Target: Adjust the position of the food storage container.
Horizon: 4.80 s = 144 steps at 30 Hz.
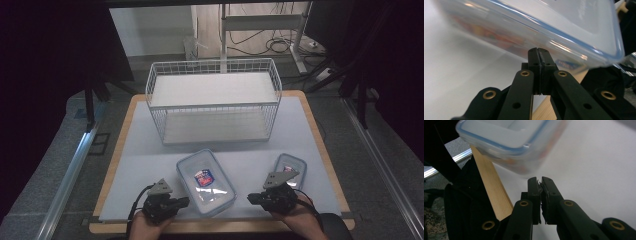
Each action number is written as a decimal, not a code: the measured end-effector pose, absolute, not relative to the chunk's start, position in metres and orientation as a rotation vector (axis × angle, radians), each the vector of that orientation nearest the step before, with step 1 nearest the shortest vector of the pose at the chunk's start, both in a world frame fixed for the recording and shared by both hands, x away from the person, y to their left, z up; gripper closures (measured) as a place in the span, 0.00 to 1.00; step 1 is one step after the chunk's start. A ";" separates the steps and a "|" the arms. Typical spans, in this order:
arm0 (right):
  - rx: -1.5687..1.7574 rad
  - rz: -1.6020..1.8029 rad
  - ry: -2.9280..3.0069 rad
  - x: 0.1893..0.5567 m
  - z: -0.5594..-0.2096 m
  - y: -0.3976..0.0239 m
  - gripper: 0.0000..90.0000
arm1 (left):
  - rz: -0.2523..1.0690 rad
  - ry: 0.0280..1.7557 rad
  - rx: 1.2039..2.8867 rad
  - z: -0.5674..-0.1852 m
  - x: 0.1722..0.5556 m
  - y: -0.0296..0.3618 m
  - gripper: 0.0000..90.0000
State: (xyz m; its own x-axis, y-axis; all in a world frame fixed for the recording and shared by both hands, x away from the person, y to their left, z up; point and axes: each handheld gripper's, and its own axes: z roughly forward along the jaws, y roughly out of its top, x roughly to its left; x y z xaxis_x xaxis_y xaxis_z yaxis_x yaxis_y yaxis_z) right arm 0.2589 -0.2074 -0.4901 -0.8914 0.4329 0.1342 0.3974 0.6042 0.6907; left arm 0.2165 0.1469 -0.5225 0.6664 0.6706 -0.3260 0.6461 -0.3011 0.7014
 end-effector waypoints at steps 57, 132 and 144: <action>0.971 1.047 2.607 0.314 -0.488 -0.200 1.00 | 0.295 1.095 2.085 -0.516 0.285 0.163 1.00; 0.854 0.998 2.518 0.307 -0.480 -0.218 0.70 | 0.473 1.128 2.048 -0.507 0.255 0.180 0.37; 0.840 1.008 2.526 0.310 -0.482 -0.224 0.46 | 0.449 1.160 2.066 -0.513 0.254 0.183 0.21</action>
